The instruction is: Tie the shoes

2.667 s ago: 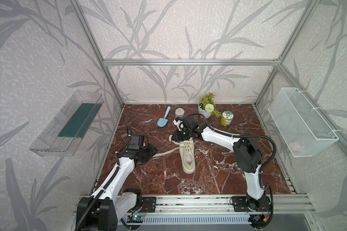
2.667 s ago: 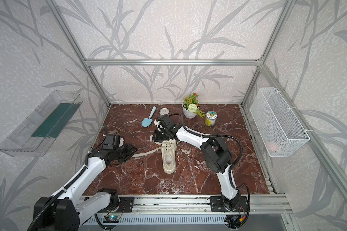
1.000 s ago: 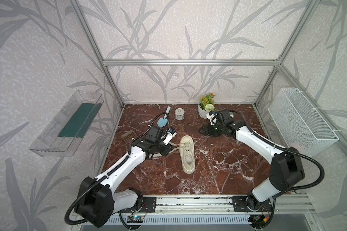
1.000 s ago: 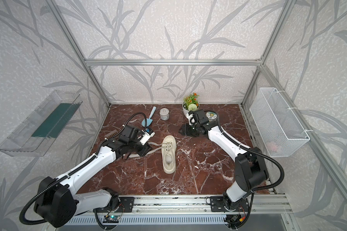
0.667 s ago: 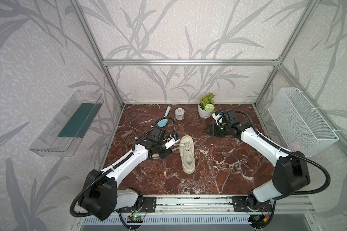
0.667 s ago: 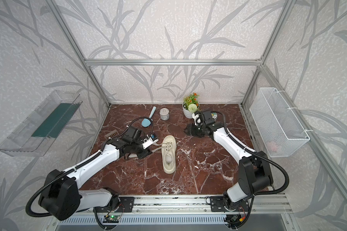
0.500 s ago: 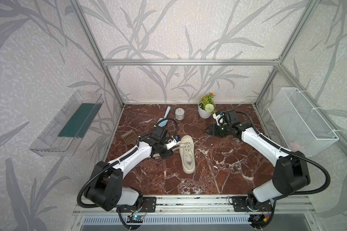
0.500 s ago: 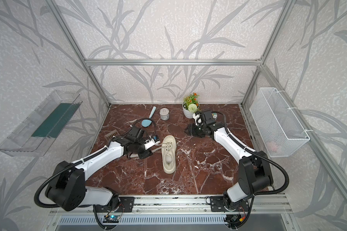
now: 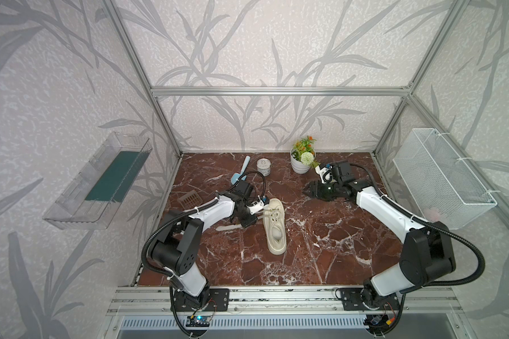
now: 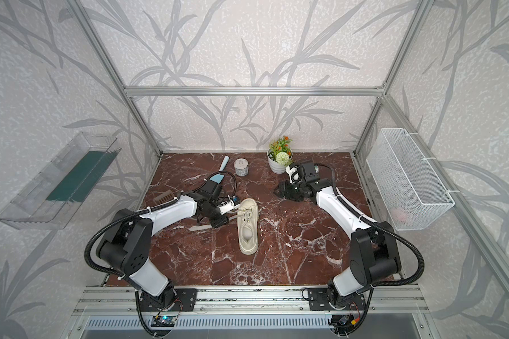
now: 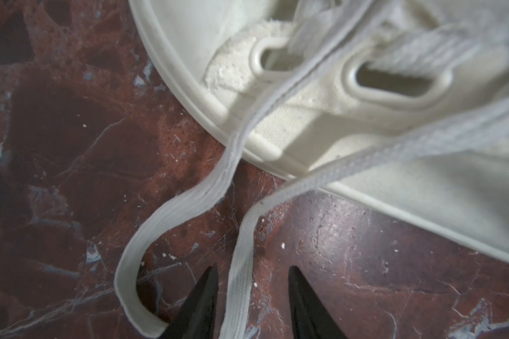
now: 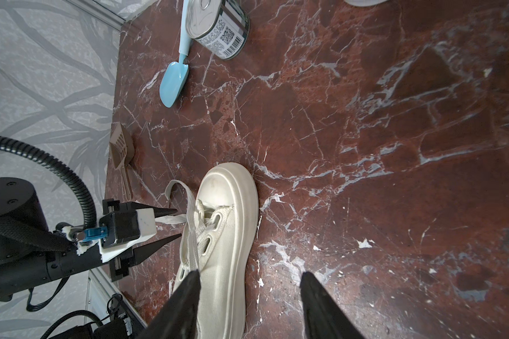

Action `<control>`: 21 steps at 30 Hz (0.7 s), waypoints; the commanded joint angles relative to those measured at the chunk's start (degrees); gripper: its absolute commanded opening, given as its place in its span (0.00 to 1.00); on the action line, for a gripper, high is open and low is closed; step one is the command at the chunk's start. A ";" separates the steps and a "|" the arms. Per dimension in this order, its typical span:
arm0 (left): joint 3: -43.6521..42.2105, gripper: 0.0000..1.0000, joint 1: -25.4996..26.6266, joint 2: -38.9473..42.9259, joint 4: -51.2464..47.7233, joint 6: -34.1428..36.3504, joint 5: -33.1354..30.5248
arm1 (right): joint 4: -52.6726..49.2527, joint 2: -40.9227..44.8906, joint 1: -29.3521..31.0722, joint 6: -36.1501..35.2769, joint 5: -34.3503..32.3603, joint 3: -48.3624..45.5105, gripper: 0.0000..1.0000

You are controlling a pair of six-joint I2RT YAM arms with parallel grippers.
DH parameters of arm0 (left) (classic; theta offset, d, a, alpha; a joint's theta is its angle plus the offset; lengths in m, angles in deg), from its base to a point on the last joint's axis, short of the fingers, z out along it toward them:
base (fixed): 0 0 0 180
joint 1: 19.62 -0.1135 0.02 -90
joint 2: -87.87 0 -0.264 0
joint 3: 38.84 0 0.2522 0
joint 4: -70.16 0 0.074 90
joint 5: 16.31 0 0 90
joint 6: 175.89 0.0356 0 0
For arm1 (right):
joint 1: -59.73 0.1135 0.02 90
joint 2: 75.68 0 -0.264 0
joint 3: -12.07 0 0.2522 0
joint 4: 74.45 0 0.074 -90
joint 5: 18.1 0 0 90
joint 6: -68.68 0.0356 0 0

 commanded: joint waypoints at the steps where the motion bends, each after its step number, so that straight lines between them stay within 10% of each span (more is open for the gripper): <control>1: 1.90 0.39 -0.05 -1.51 0.20 0.27 0.52 | -0.96 1.15 -0.53 -1.02 1.09 -0.50 0.56; 21: 1.28 0.00 0.13 -2.91 2.06 -1.48 2.93 | -1.48 2.50 -1.23 -1.08 1.82 -0.95 0.55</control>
